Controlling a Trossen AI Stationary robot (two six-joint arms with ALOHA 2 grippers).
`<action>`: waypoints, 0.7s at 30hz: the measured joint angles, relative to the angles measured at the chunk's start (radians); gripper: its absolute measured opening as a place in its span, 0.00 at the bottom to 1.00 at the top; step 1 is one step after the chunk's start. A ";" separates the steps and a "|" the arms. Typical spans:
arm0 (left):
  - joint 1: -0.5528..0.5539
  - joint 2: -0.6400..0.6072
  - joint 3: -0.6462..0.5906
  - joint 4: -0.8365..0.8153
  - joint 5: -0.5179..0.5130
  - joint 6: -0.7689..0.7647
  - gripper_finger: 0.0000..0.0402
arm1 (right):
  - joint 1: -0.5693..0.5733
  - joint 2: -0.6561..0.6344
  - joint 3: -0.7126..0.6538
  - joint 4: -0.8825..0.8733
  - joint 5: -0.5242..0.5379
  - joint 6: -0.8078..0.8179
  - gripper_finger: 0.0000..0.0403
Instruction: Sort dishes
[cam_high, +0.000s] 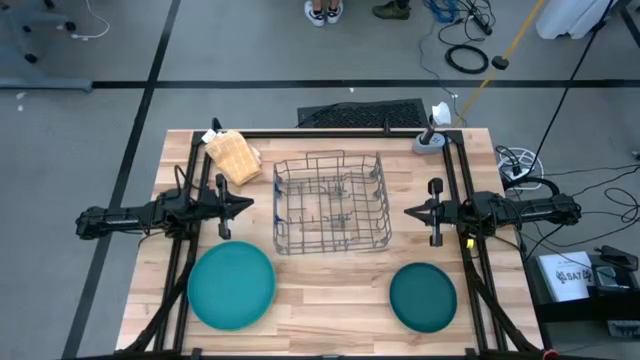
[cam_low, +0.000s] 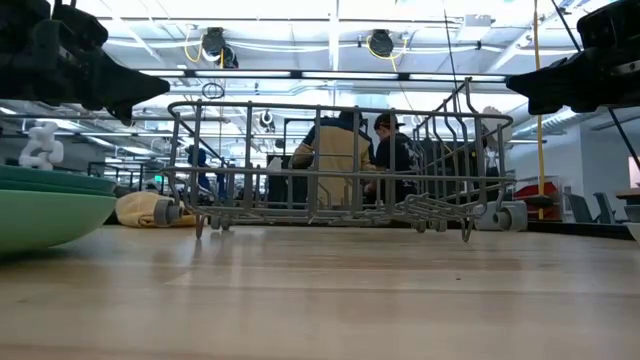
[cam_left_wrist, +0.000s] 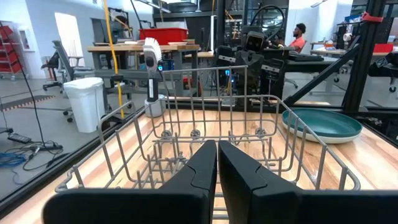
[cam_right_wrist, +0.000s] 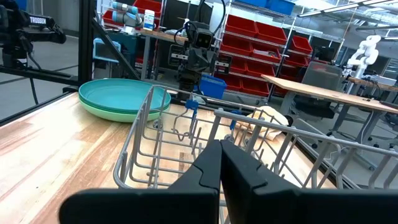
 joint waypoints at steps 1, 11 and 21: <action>0.000 0.000 0.000 0.000 0.000 0.000 0.07 | 0.000 0.000 0.000 0.000 0.000 0.000 0.00; 0.000 0.000 0.000 0.000 0.000 0.000 0.07 | 0.001 0.001 -0.002 0.081 -0.021 0.366 0.00; 0.000 0.000 0.000 0.000 0.000 0.000 0.07 | -0.001 0.007 0.038 0.432 0.053 0.549 0.00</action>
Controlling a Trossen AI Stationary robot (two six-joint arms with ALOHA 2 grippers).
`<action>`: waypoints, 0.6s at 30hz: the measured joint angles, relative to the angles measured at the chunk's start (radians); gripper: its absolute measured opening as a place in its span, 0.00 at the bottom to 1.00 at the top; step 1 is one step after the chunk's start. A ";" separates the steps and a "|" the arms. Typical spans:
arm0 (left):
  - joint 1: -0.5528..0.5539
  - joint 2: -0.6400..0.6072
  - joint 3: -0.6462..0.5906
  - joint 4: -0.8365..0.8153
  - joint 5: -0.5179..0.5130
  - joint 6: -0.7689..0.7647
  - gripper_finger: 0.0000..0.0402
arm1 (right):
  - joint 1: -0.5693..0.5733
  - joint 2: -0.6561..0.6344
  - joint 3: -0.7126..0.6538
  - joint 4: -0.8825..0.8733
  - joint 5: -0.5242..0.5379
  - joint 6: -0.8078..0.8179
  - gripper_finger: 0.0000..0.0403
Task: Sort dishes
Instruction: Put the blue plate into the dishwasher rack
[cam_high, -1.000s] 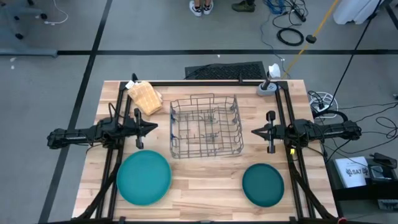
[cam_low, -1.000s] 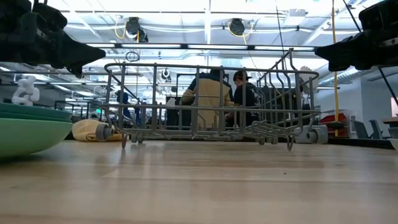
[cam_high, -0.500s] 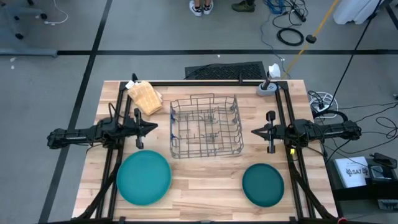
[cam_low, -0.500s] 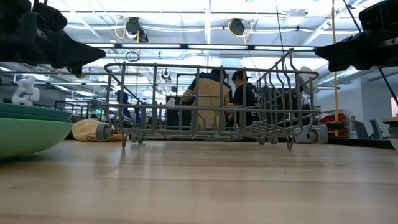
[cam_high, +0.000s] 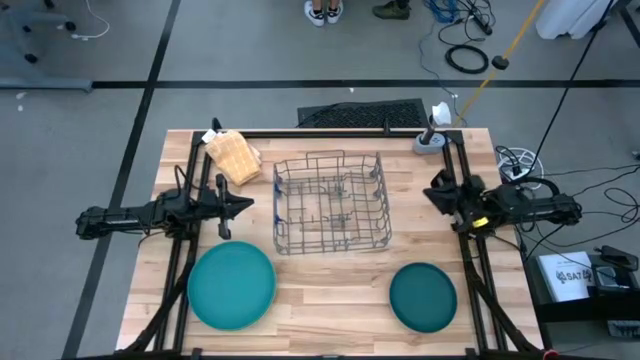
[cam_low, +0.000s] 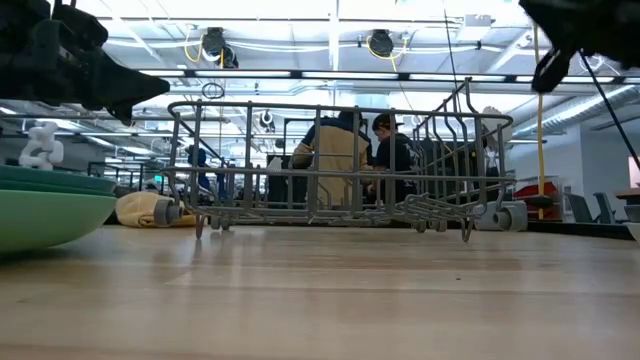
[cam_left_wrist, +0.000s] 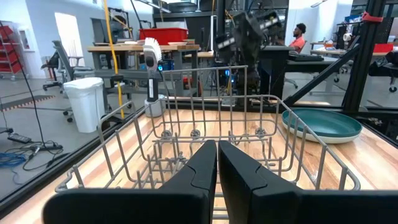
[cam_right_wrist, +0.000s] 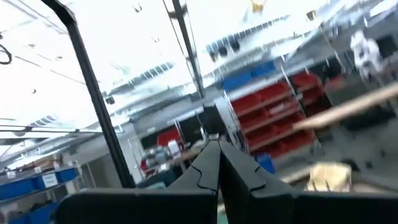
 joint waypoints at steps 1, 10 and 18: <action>0.000 0.000 0.000 0.000 0.000 0.000 0.07 | 0.000 0.000 0.017 -0.001 -0.002 -0.023 0.00; 0.000 0.000 0.000 0.000 0.000 0.000 0.07 | 0.000 0.000 0.169 -0.006 0.002 -0.174 0.00; 0.003 0.000 0.000 0.080 -0.069 0.025 0.07 | 0.000 0.005 0.280 -0.155 0.001 -0.195 0.00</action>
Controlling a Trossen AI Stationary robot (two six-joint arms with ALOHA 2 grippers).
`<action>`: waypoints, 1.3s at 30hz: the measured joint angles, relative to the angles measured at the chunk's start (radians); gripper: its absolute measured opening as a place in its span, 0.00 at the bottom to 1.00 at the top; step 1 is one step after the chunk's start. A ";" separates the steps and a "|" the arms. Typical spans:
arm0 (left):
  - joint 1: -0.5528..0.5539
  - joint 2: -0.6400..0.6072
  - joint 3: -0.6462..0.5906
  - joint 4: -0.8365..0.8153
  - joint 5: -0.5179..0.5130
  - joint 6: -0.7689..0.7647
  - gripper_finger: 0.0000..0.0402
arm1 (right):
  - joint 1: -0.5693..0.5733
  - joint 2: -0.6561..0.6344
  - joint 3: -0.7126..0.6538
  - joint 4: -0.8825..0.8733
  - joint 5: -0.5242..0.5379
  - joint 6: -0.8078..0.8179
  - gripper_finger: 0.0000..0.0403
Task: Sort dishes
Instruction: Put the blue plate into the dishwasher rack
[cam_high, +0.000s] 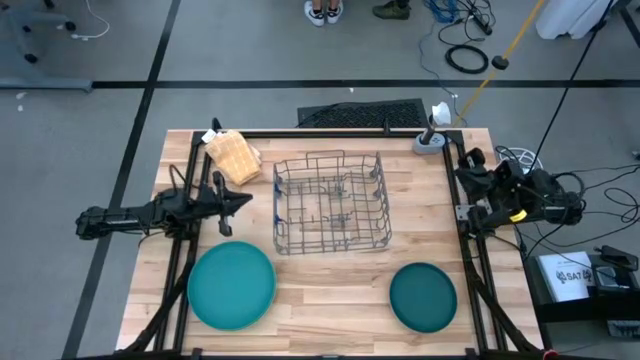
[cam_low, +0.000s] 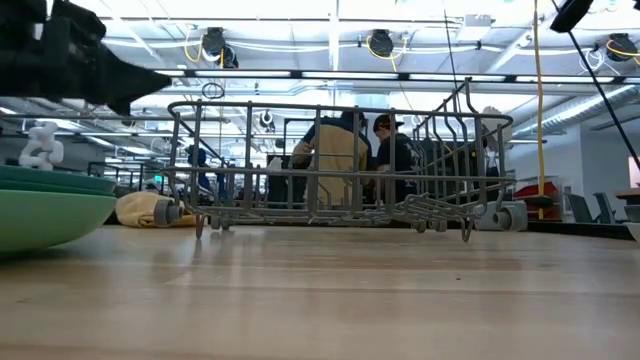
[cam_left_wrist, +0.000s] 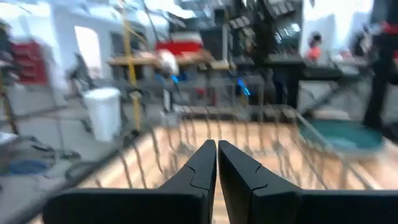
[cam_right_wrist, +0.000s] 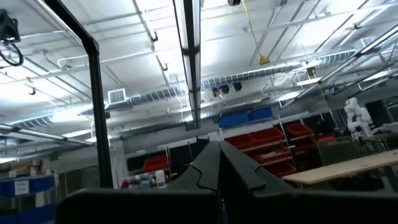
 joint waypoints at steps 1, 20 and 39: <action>0.000 0.000 0.000 0.025 -0.001 -0.002 0.07 | 0.000 0.009 0.022 -0.027 -0.001 0.006 0.00; -0.003 0.013 0.067 0.292 0.337 -0.132 0.07 | -0.017 0.890 0.398 0.082 -0.075 -0.137 0.00; -0.018 0.036 0.072 -0.152 0.234 -0.075 0.07 | 0.014 1.641 1.252 -0.467 -0.159 -0.423 0.18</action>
